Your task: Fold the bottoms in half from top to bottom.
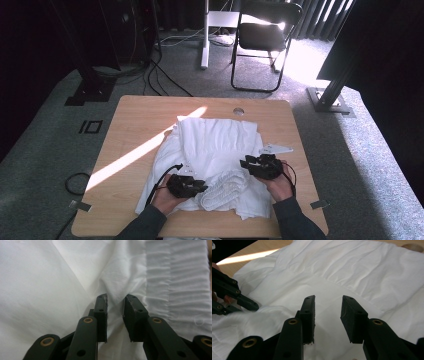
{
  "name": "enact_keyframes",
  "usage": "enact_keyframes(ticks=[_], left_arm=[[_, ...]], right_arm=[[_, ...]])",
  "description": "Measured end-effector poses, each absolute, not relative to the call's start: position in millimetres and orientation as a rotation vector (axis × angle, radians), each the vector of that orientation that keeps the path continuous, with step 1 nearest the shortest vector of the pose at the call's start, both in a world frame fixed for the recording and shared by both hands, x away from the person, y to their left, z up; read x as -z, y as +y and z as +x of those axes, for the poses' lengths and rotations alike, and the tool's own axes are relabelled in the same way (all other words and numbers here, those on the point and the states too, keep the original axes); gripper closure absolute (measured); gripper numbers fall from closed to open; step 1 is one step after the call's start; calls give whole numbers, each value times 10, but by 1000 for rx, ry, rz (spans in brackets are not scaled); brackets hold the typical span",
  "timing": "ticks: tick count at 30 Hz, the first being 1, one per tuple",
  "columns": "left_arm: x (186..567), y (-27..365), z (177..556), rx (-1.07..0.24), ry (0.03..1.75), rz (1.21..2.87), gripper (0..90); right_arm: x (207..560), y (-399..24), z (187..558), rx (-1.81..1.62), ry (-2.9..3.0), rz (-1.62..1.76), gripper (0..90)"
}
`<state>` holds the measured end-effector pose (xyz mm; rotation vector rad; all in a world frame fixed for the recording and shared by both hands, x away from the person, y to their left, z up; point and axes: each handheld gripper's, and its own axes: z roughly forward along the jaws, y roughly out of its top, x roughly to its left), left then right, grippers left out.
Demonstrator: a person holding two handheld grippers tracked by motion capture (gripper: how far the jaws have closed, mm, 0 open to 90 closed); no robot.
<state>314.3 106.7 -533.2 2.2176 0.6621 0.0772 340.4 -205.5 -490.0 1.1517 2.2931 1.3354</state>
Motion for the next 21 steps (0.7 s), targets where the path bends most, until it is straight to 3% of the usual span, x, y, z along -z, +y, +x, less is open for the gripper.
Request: enact_keyframes(ticks=[10, 13, 21], left_arm=[[5366, 1176, 3180, -93, 718, 2188, 677], [5301, 1203, 3197, -163, 741, 2183, 639], [5041, 1252, 3560, -407, 824, 2103, 559]], right_arm=[[5237, -1795, 3048, -1147, 2465, 1048, 655], [5376, -1775, 3020, -1110, 2510, 1057, 667], [5161, -1945, 3311, -1236, 2294, 1095, 602]])
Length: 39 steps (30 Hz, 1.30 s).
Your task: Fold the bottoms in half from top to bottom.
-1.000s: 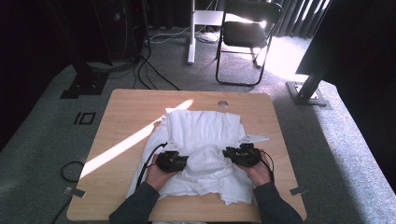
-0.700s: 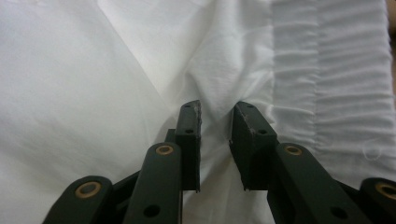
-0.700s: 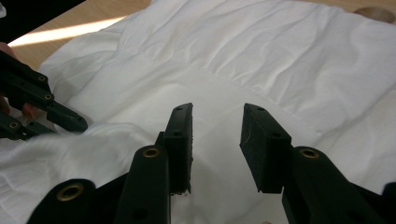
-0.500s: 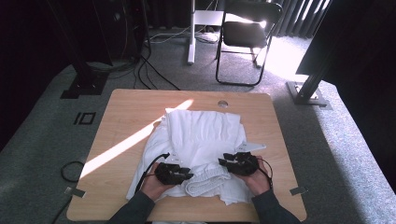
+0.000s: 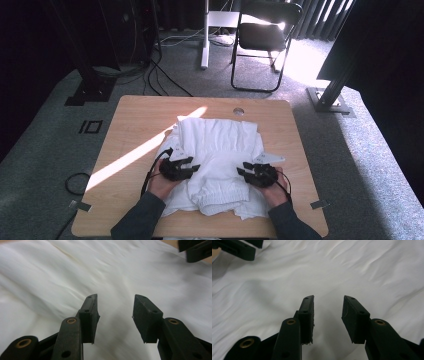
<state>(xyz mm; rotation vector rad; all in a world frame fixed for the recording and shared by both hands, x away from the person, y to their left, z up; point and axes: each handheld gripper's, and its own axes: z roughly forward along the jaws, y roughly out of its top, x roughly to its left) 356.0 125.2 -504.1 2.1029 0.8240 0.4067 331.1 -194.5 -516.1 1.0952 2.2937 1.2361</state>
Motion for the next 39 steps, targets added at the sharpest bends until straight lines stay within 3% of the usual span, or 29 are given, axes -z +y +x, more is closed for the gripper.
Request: enact_keyframes(ticks=[6, 14, 19, 34, 39], left_arm=[[5082, 1158, 4102, -529, 938, 2090, 551], [5436, 1121, 4399, -504, 1013, 2152, 552], [5508, 1207, 4320, -480, 1009, 2114, 556], [5536, 1338, 3789, -467, 983, 2108, 555], [5521, 1357, 3783, -422, 996, 2100, 536]], right_arm=[[5102, -2006, 3899, -1196, 2169, 1166, 550], [5336, -1809, 4477, -1063, 2206, 1287, 519], [5532, -1764, 4420, -1015, 2221, 1316, 519], [5566, -1764, 3957, -1054, 2262, 1245, 520], [5575, -1766, 3925, -1063, 2259, 1233, 521]])
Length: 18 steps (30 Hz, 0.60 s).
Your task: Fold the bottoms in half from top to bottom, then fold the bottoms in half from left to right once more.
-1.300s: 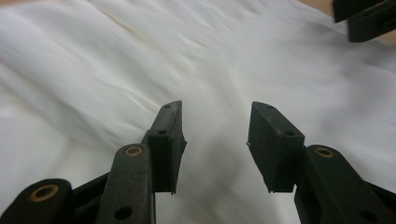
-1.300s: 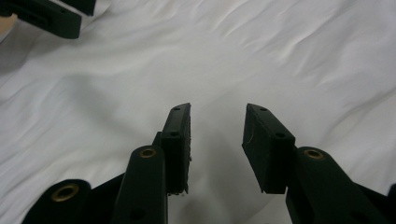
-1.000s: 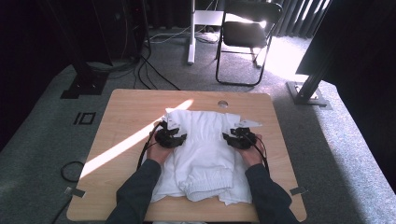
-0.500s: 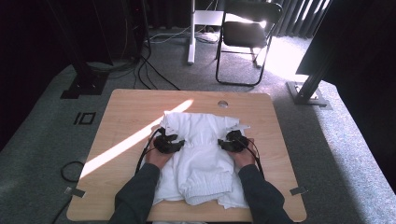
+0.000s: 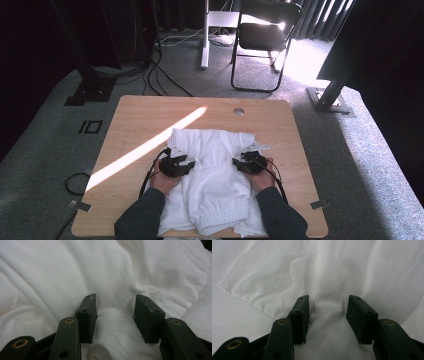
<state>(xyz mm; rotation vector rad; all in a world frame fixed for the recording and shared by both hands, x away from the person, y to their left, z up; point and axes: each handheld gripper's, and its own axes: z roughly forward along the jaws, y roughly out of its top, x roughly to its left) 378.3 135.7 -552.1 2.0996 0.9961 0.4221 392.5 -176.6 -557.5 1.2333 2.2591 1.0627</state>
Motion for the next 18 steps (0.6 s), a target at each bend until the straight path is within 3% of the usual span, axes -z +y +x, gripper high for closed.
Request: enact_keyframes(ticks=[7, 13, 18], left_arm=[[5371, 1385, 3810, -381, 1014, 2069, 502], [4938, 1532, 4051, -518, 1056, 1972, 415], [4923, 1669, 4435, -551, 1199, 1930, 357]], right_arm=[[5581, -1777, 3923, -1072, 2258, 1231, 522], [5581, -1777, 3925, -1071, 2260, 1225, 523], [5583, -1774, 3921, -1073, 2257, 1227, 523]])
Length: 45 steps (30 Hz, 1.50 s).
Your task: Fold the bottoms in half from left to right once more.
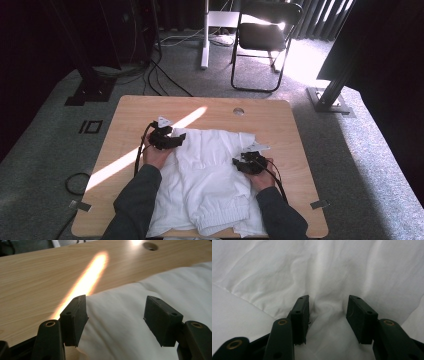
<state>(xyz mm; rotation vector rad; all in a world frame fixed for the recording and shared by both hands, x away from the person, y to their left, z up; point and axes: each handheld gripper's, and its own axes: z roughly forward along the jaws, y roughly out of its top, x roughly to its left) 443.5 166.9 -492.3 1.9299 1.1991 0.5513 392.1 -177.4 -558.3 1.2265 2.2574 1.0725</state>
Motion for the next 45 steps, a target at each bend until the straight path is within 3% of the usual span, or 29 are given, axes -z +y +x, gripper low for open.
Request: enact_keyframes(ticks=[21, 23, 26, 30, 32, 34, 35, 38, 41, 43, 45], left_arm=[[5449, 1777, 4928, -392, 1363, 1973, 201], [5431, 1765, 4921, -375, 1351, 1988, 255], [5417, 1751, 4909, -315, 1310, 2004, 495], [5418, 1752, 4905, -283, 1299, 2001, 630], [5418, 1752, 4905, -273, 1296, 2000, 650], [5417, 1750, 4904, -274, 1297, 2001, 651], [5416, 1749, 4903, -274, 1299, 2001, 651], [5424, 1769, 4912, -255, 1305, 1986, 638], [5427, 1780, 4917, -250, 1302, 1980, 622], [5429, 1783, 4914, -250, 1301, 1978, 626], [5423, 1789, 4910, -240, 1302, 1970, 661]], right_arm=[[5588, -1783, 3918, -1082, 2255, 1225, 523], [5576, -1783, 3929, -1073, 2269, 1227, 523], [5504, -1796, 3984, -1061, 2316, 1255, 548], [5251, -1972, 4094, -1143, 2161, 1298, 591], [5136, -2080, 4220, -1153, 2099, 1347, 554], [5106, -2165, 4405, -1138, 2092, 1419, 449], [5106, -2165, 4405, -1138, 2092, 1419, 449], [5243, -2224, 4736, -1075, 2094, 1581, 295], [5381, -2198, 4865, -1038, 2144, 1636, 284], [5445, -2185, 4905, -1053, 2191, 1643, 415], [5454, -2178, 4907, -1078, 2215, 1624, 685]])
